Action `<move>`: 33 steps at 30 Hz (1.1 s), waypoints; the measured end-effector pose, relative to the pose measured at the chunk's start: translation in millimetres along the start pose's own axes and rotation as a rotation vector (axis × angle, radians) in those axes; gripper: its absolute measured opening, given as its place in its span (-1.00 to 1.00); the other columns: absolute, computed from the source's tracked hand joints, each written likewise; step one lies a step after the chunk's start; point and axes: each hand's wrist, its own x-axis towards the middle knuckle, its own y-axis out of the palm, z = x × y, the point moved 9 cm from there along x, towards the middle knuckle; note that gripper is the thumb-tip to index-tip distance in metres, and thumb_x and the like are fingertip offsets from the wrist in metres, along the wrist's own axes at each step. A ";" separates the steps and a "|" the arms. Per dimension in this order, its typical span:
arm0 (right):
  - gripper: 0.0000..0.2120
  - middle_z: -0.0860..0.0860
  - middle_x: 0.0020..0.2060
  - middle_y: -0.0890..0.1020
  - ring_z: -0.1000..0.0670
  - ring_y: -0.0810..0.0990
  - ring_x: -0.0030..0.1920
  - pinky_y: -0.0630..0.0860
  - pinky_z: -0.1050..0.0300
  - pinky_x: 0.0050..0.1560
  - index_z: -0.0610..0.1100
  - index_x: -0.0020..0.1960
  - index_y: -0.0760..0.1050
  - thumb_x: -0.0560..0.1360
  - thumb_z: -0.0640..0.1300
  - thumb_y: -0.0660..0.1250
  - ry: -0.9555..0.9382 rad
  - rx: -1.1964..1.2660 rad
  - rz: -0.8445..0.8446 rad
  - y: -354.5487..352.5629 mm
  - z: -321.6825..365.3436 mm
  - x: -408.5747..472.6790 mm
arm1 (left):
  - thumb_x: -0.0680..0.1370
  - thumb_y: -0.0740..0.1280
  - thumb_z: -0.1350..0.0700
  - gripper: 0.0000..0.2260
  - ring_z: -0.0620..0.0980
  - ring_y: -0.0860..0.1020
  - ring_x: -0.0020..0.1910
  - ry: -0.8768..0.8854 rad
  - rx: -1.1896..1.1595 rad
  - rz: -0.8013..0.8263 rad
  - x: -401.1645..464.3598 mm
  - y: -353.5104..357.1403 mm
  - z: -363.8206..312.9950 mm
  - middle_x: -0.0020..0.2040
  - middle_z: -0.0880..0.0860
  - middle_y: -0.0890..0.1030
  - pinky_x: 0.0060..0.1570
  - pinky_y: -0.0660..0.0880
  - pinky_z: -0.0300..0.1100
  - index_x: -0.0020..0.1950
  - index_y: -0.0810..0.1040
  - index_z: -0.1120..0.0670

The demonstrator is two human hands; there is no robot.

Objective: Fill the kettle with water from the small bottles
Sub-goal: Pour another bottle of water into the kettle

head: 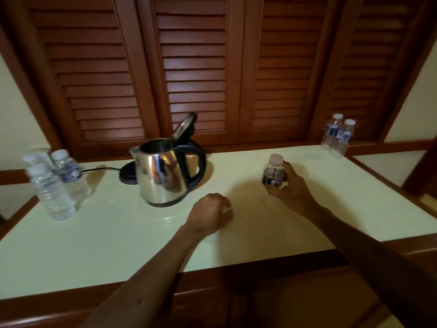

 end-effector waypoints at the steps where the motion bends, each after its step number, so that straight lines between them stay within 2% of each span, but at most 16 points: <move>1: -0.29 -0.04 0.26 0.53 0.03 0.50 0.10 0.41 0.23 0.04 -0.09 0.45 0.23 0.41 -0.18 0.50 0.007 -0.010 -0.014 -17.2 -17.4 5.6 | 0.51 0.29 -0.03 -0.76 0.04 0.60 0.05 0.019 0.022 0.020 15.7 13.8 -16.0 0.08 0.00 0.66 0.00 0.55 -0.09 0.07 0.65 0.03; 5: -0.20 -0.05 0.31 0.50 0.02 0.50 0.17 0.44 0.20 0.09 -0.05 0.50 0.14 0.40 -0.17 0.50 0.032 -0.025 -0.051 -82.1 -83.7 30.4 | 0.51 0.30 -0.09 -0.70 -0.04 0.58 0.15 0.047 0.044 0.041 82.2 58.3 -65.9 0.15 -0.08 0.66 0.18 0.50 -0.08 0.18 0.64 -0.04; 10: -0.23 -0.04 0.25 0.55 -0.01 0.58 0.12 0.52 0.28 -0.10 -0.02 0.49 0.15 0.42 -0.14 0.49 0.077 0.005 -0.133 -155.6 -159.1 61.4 | 0.51 0.31 -0.13 -0.67 -0.03 0.57 0.18 0.002 0.031 0.051 161.6 107.1 -114.8 0.12 -0.10 0.67 0.20 0.50 -0.07 0.23 0.61 -0.07; 13: -0.29 0.07 0.20 0.54 0.03 0.57 0.12 0.49 0.38 -0.22 -0.04 0.45 0.23 0.40 -0.14 0.50 0.109 0.016 -0.171 -189.5 -198.6 82.0 | 0.53 0.29 -0.21 -0.58 0.02 0.48 0.33 -0.032 0.065 0.083 201.6 131.3 -139.3 0.30 -0.08 0.58 0.28 0.43 0.04 0.35 0.51 -0.11; 15: -0.34 0.04 0.23 0.54 -0.03 0.57 0.16 0.47 0.33 -0.07 -0.02 0.41 0.27 0.41 -0.09 0.50 0.181 0.022 -0.158 -205.1 -226.8 96.0 | 0.54 0.23 -0.28 -0.50 0.04 0.36 0.43 -0.066 0.120 0.141 221.4 145.6 -149.1 0.42 -0.04 0.47 0.34 0.32 0.14 0.43 0.40 -0.11; 17: -0.35 -0.01 0.26 0.55 -0.08 0.56 0.20 0.45 0.19 0.04 -0.02 0.42 0.28 0.42 -0.04 0.49 0.222 -0.005 -0.136 -214.8 -249.6 108.6 | 0.55 0.16 -0.33 -0.45 0.07 0.24 0.49 -0.097 0.168 0.197 232.2 157.1 -153.1 0.48 0.01 0.36 0.39 0.19 0.24 0.47 0.32 -0.10; 19: -0.36 -0.04 0.27 0.55 -0.10 0.56 0.21 0.44 0.15 0.07 -0.06 0.41 0.29 0.42 -0.03 0.48 0.229 -0.031 -0.136 -223.1 -263.6 118.5 | 0.55 0.07 -0.38 -0.41 0.08 0.19 0.52 -0.123 0.207 0.223 235.4 165.3 -153.5 0.51 0.02 0.29 0.41 0.10 0.30 0.48 0.27 -0.09; 23: -0.41 -0.07 0.26 0.57 -0.13 0.59 0.17 0.51 0.04 0.12 -0.09 0.38 0.35 0.43 -0.01 0.48 0.262 -0.025 -0.141 -231.3 -282.7 133.9 | 0.57 0.00 -0.37 -0.40 0.07 0.15 0.54 -0.145 0.225 0.203 233.7 168.5 -153.4 0.53 0.03 0.24 0.44 0.05 0.31 0.50 0.26 -0.08; 27: -0.53 -0.02 0.13 0.63 -0.03 0.61 0.01 0.50 0.11 0.03 -0.09 0.24 0.46 0.44 0.12 0.42 0.262 -0.139 -0.126 -228.0 -299.1 133.7 | 0.58 0.04 -0.34 -0.41 0.06 0.11 0.57 -0.165 0.197 0.171 230.6 161.6 -158.3 0.56 0.03 0.22 0.46 0.00 0.27 0.53 0.26 -0.08; 29: -0.57 0.00 0.06 0.65 0.01 0.60 -0.05 0.50 0.11 0.01 -0.09 0.18 0.49 0.43 0.13 0.42 0.276 -0.132 -0.124 -225.8 -305.5 130.4 | 0.59 0.06 -0.33 -0.42 0.05 0.10 0.57 -0.173 0.180 0.168 229.3 160.1 -160.7 0.56 0.03 0.22 0.47 -0.01 0.26 0.53 0.26 -0.07; 33: -0.58 0.01 0.04 0.66 0.02 0.61 -0.06 0.51 0.13 -0.01 -0.07 0.17 0.52 0.41 0.13 0.44 0.302 -0.110 -0.119 -224.8 -311.8 133.5 | 0.59 0.07 -0.32 -0.43 0.04 0.09 0.57 -0.186 0.172 0.171 228.3 160.1 -163.0 0.56 0.03 0.20 0.48 -0.03 0.25 0.53 0.25 -0.07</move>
